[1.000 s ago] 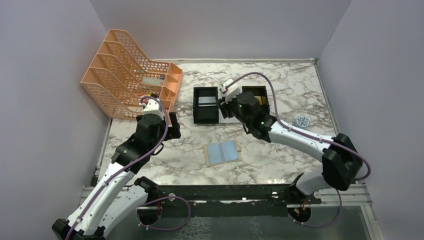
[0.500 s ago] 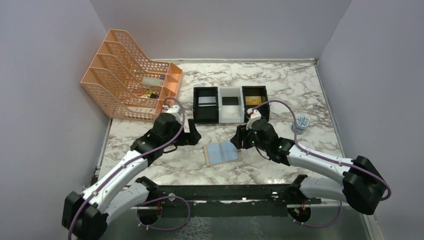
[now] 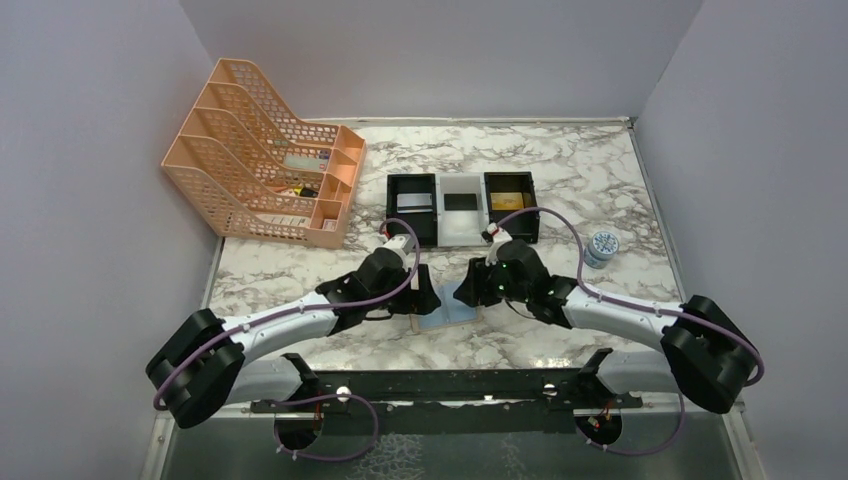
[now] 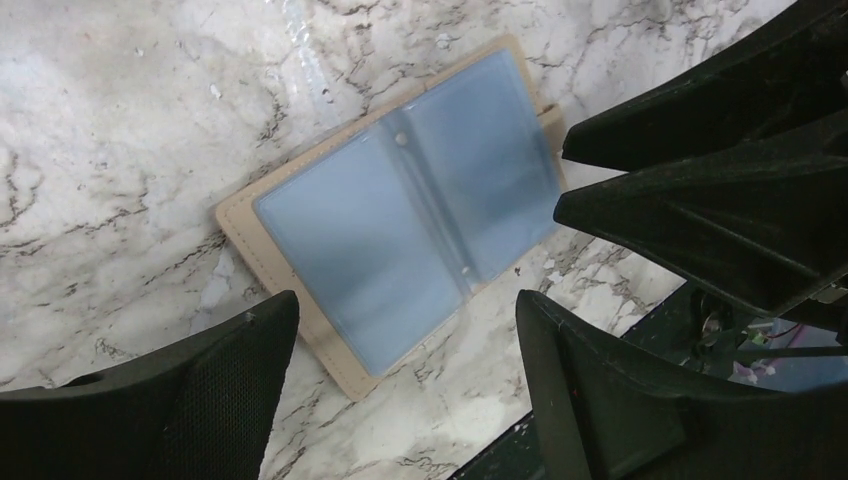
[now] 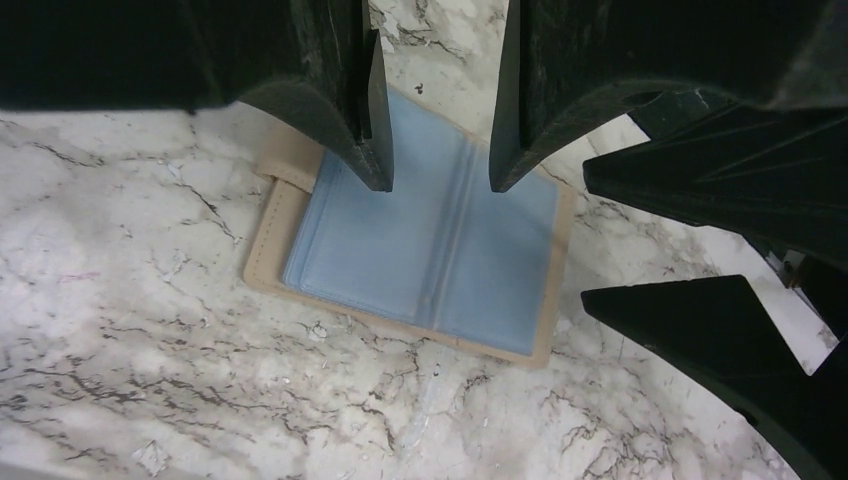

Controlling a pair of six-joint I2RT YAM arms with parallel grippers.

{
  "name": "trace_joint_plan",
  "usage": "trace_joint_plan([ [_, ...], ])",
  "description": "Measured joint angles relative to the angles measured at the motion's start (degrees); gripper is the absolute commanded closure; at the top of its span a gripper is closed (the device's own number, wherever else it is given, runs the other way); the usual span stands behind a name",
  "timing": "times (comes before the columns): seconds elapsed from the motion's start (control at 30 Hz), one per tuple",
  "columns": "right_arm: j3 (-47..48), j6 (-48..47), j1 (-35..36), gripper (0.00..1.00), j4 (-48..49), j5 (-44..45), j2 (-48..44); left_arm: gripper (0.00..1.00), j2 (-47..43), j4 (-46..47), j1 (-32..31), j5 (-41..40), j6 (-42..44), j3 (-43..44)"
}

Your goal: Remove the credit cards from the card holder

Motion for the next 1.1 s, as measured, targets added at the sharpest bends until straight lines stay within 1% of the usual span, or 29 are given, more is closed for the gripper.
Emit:
trace_joint_plan([
  [0.13,0.0,0.7,-0.3,0.62,0.7,-1.7,3.0,0.22,0.8,2.4,0.0,-0.3,-1.8,-2.1],
  [0.3,0.1,1.2,-0.3,0.62,-2.4,2.3,4.3,0.25,1.7,4.3,0.0,-0.8,-2.7,-2.9],
  [0.5,0.1,1.0,-0.3,0.62,-3.8,4.0,4.3,0.33,3.9,5.9,0.0,-1.1,-2.8,-3.4],
  [0.63,0.1,0.9,-0.3,0.63,-3.7,3.9,5.2,0.38,6.2,7.4,0.0,-1.1,-2.6,-3.4],
  [0.83,0.1,1.3,-0.5,0.63,-2.8,2.7,6.2,0.46,7.3,8.7,0.0,-1.3,-2.4,-3.4],
  [0.93,-0.3,1.6,-0.7,0.66,-0.6,1.0,6.8,0.50,7.9,9.4,0.0,-1.4,-2.2,-3.4],
  [1.0,-1.1,2.1,-0.8,0.72,1.8,-0.1,7.3,0.55,8.4,10.3,0.0,-1.4,-2.2,-3.4],
  [1.1,-2.4,3.6,-1.0,0.78,5.0,-1.4,8.1,0.59,9.2,11.3,0.0,-1.4,-2.2,-3.4],
])
